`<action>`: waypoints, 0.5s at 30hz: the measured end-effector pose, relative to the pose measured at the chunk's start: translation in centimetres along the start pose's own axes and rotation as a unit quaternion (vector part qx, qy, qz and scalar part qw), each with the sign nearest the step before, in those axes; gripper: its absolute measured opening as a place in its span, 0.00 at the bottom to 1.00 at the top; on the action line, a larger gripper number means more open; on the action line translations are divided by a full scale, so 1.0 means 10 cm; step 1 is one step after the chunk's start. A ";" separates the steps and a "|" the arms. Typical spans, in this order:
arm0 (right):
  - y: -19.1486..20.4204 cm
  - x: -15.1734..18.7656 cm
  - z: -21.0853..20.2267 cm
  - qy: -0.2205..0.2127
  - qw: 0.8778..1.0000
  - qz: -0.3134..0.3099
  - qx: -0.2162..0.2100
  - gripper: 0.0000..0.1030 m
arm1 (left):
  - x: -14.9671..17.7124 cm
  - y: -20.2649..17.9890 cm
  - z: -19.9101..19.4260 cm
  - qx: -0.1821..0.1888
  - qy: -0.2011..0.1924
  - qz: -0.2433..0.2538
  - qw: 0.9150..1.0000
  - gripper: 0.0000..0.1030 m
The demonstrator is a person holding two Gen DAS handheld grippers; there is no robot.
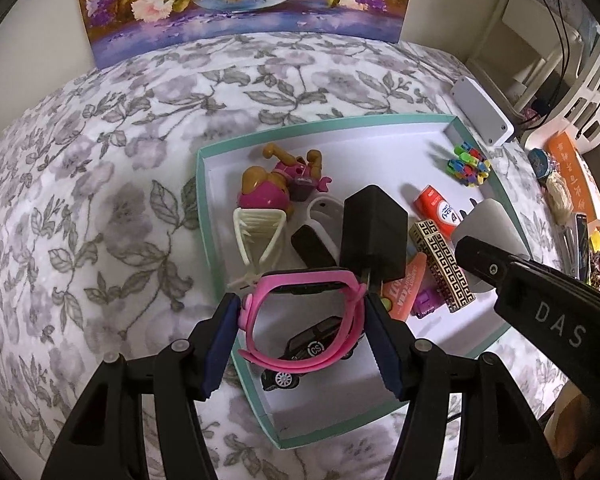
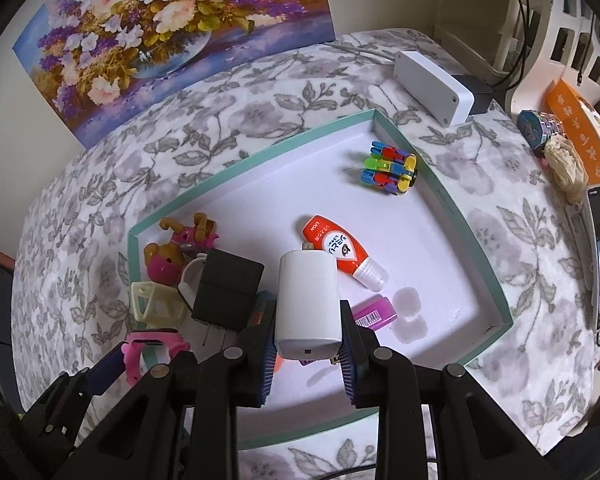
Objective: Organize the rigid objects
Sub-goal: 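Carry the white charger and pink band into the tray and open both grippers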
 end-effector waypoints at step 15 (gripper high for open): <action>0.03 0.02 0.09 0.013 1.000 -0.016 0.007 0.29 | 0.05 0.00 0.12 0.009 0.026 -0.008 1.000 0.63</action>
Point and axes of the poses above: each gripper's, at about its wrist camera, not at the fingertips, and z roughly the way its jaws point, y to its left, x to its underside, the point moved 7 cm from there along z, roughly the way its jaws point, and after that the axes turned 15 degrees about -x, right-handed, at the moved point
